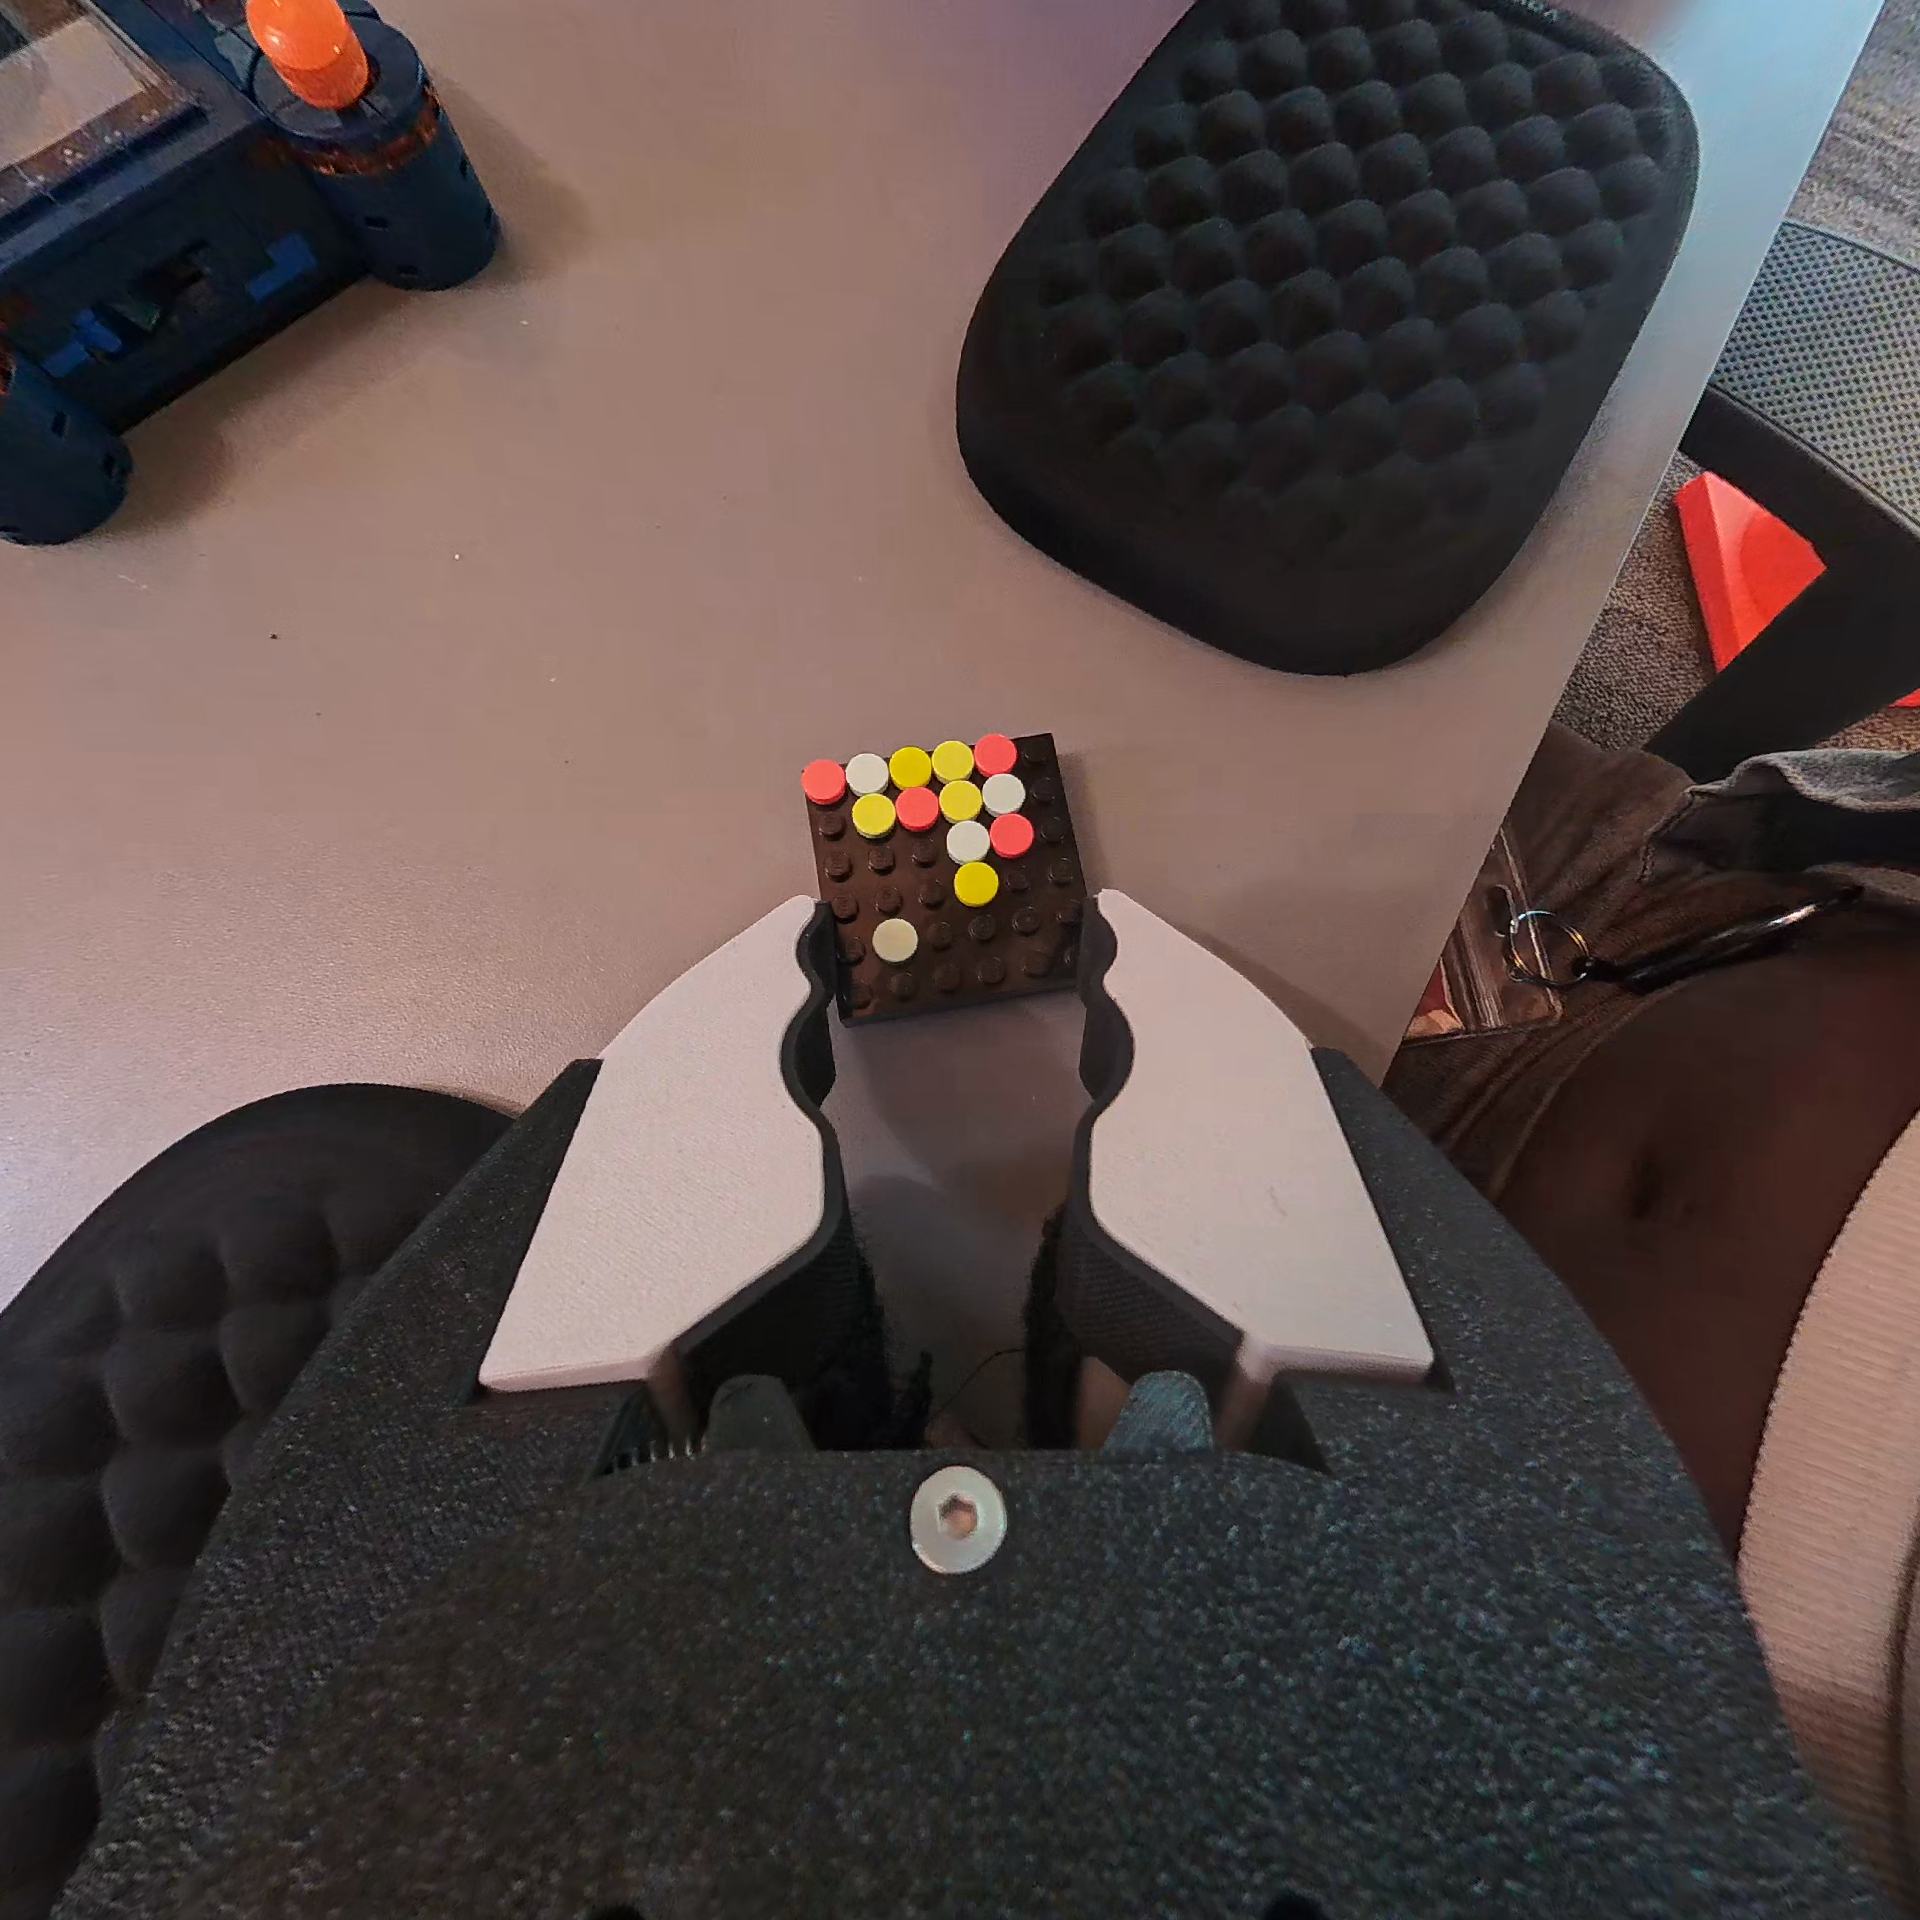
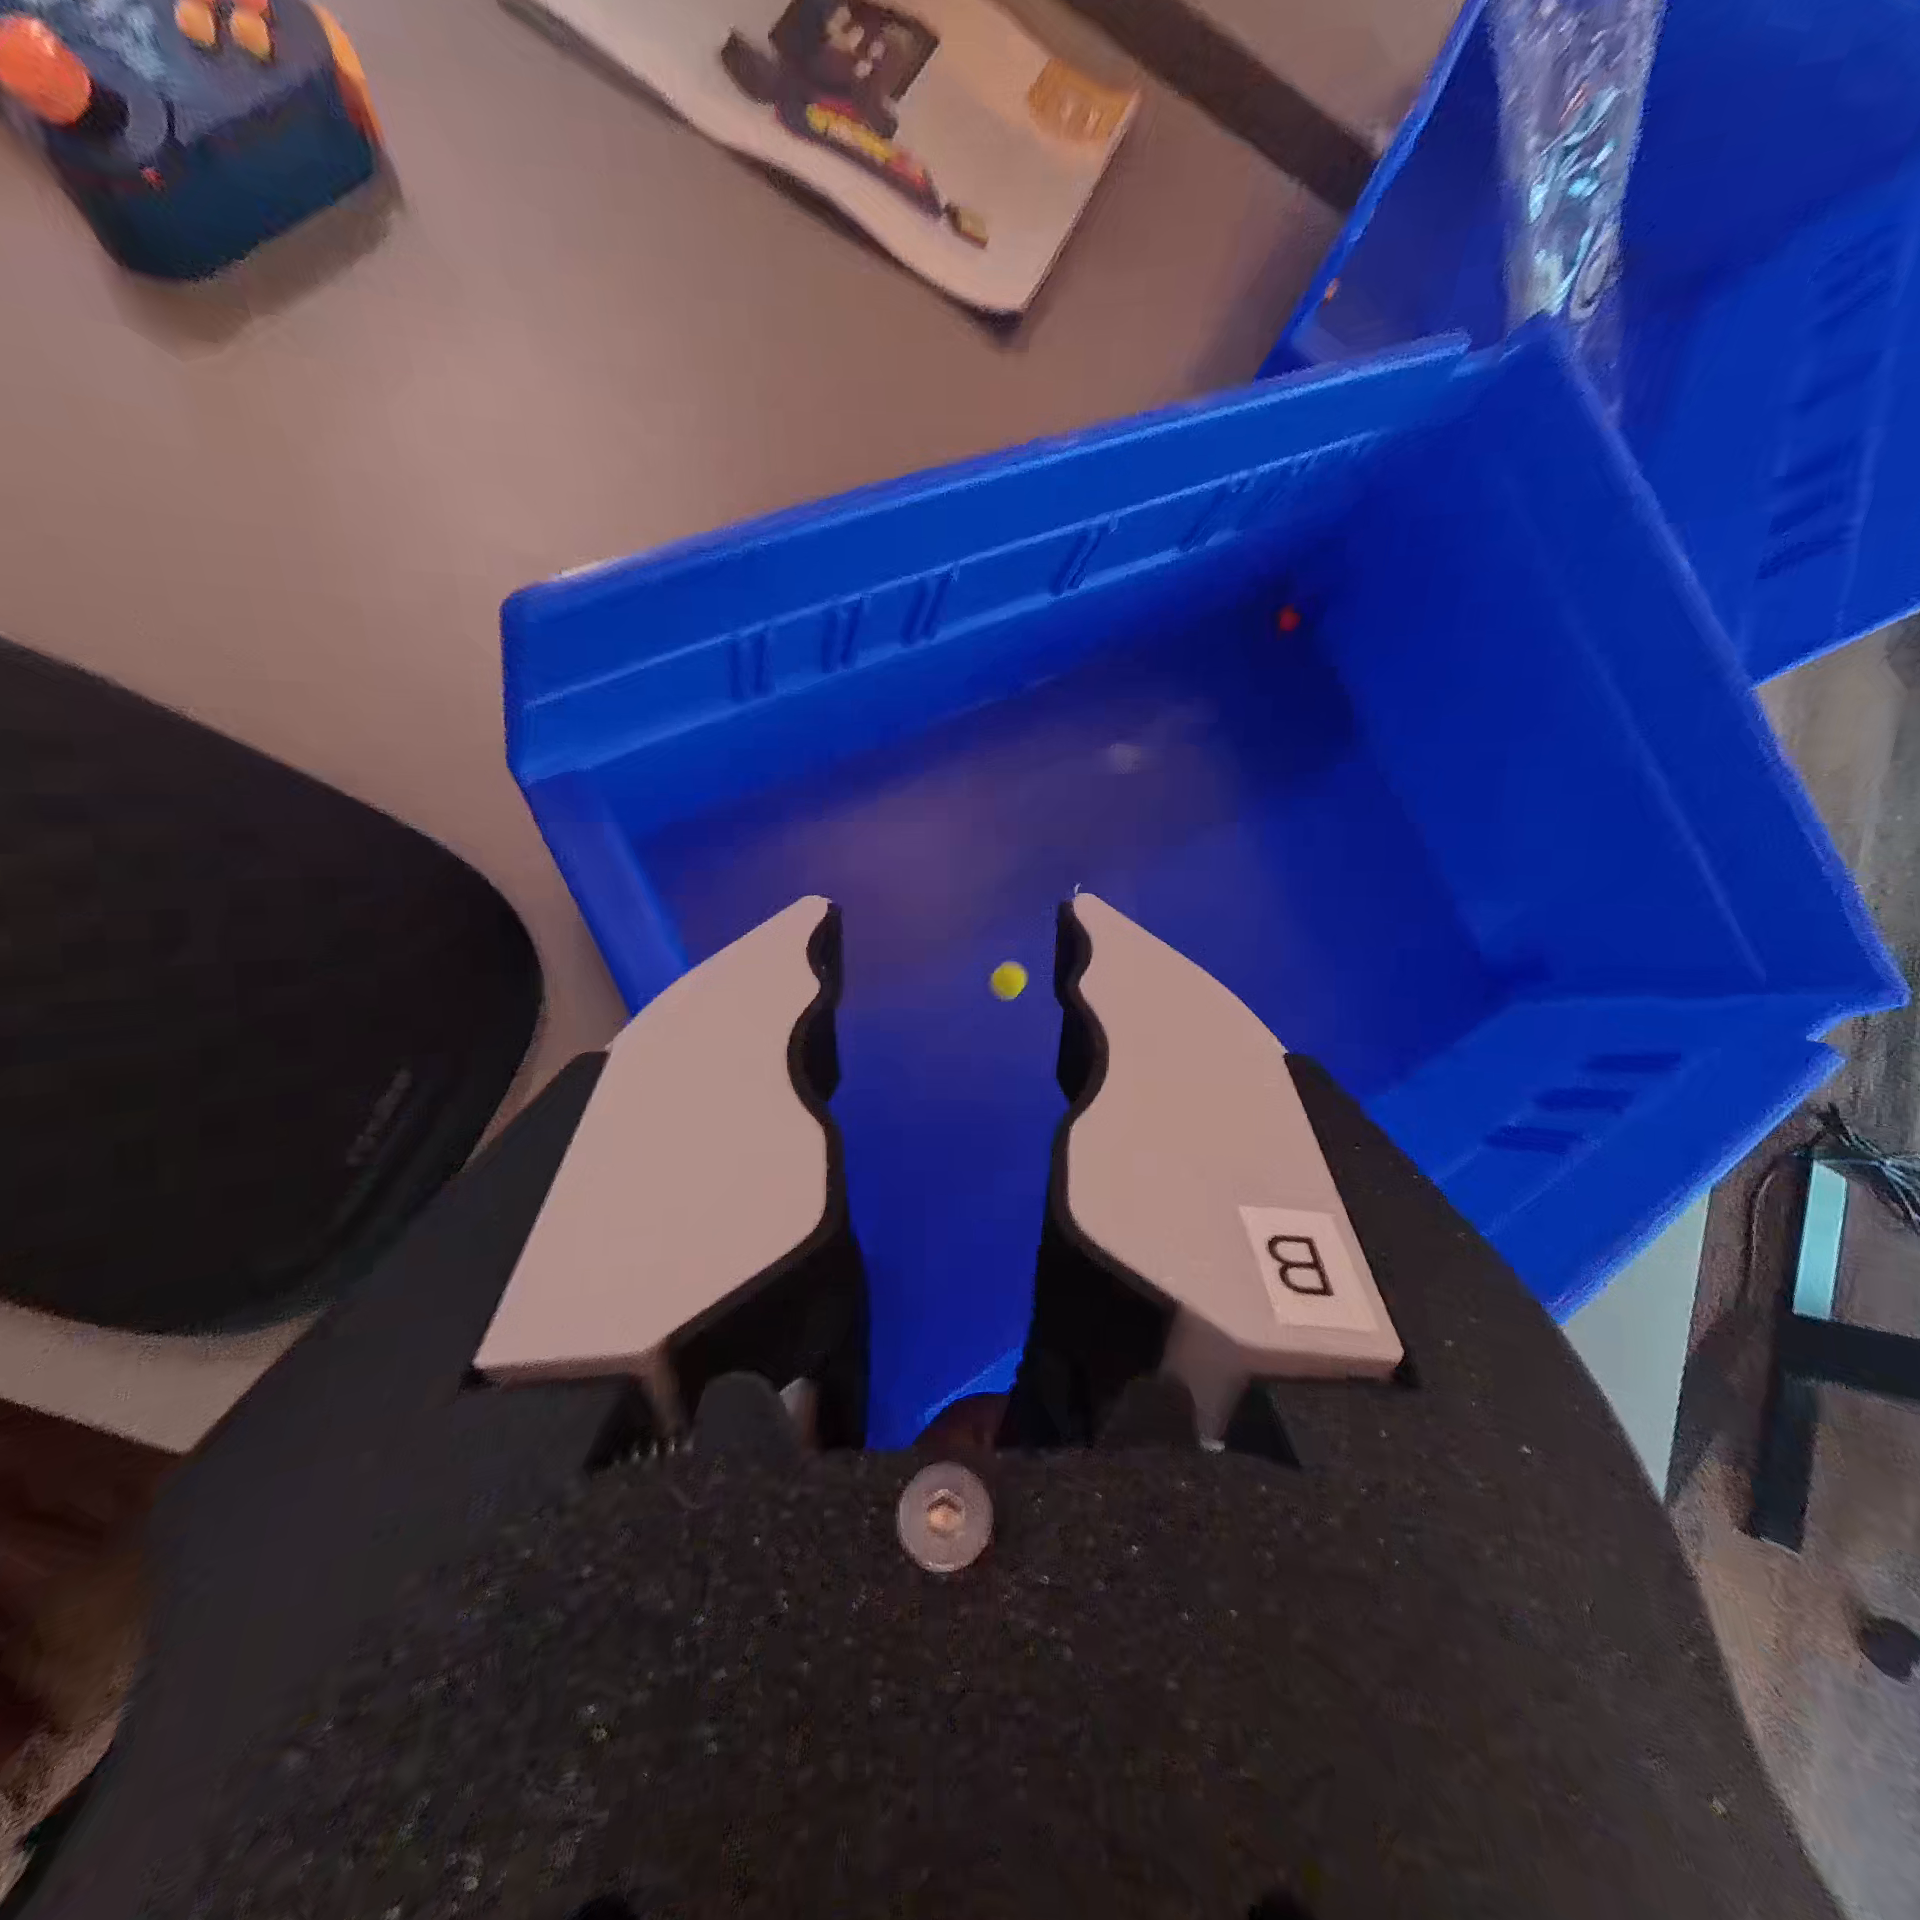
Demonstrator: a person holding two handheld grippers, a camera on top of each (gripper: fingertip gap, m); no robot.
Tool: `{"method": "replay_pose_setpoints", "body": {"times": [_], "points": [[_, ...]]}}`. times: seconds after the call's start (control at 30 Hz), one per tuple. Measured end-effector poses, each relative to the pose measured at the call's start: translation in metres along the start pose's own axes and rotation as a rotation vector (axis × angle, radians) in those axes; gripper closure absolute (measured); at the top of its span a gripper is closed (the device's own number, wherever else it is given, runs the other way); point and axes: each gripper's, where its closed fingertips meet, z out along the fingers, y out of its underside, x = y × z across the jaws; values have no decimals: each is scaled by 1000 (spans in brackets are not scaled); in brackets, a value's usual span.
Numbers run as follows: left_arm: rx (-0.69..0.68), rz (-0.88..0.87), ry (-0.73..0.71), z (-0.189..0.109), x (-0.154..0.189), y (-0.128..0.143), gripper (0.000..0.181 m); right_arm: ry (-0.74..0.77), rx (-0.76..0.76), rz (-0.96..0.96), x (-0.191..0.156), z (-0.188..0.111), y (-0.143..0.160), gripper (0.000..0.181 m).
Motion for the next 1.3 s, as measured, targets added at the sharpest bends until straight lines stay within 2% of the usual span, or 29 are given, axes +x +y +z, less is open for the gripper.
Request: {"method": "replay_pose_setpoints", "body": {"times": [0.17, 0.27, 0.3, 0.37, 0.47, 0.67, 0.73, 0.93, 1.07, 1.23, 1.3], "points": [[0, -1, 2, 0, 0, 0, 136, -18, 35, -53, -4, -6, -3, 130], [1, -1, 1, 0, 0, 1, 136, -227, 95, -123, -40, -13, -3, 123], [1, -1, 1, 0, 0, 1, 136, -282, 69, -133, -50, -12, 5, 120], [1, -1, 2, 0, 0, 1, 136, -285, -39, -178, -56, 0, 28, 115], [1, -1, 2, 1, 0, 1, 136, -297, -135, -235, -67, 13, 52, 124], [-1, 0, 4, 1, 0, 2, 136, -196, -314, -384, -56, 32, 82, 156], [-3, 5, 3, 1, 0, 2, 136, -156, -300, -502, -55, 34, 79, 155], [-4, -1, 7, 2, 0, 2, 136, -58, -262, -570, -52, 29, 77, 154], [-4, -3, 10, 1, 0, 2, 136, -30, -193, -575, -61, 18, 65, 153], [11, -50, 83, -2, 4, 1, 108, 16, -159, -658, -68, 9, 55, 153], [53, -72, 125, -7, 6, -5, 104, 30, -167, -703, -74, 4, 50, 153]]}}
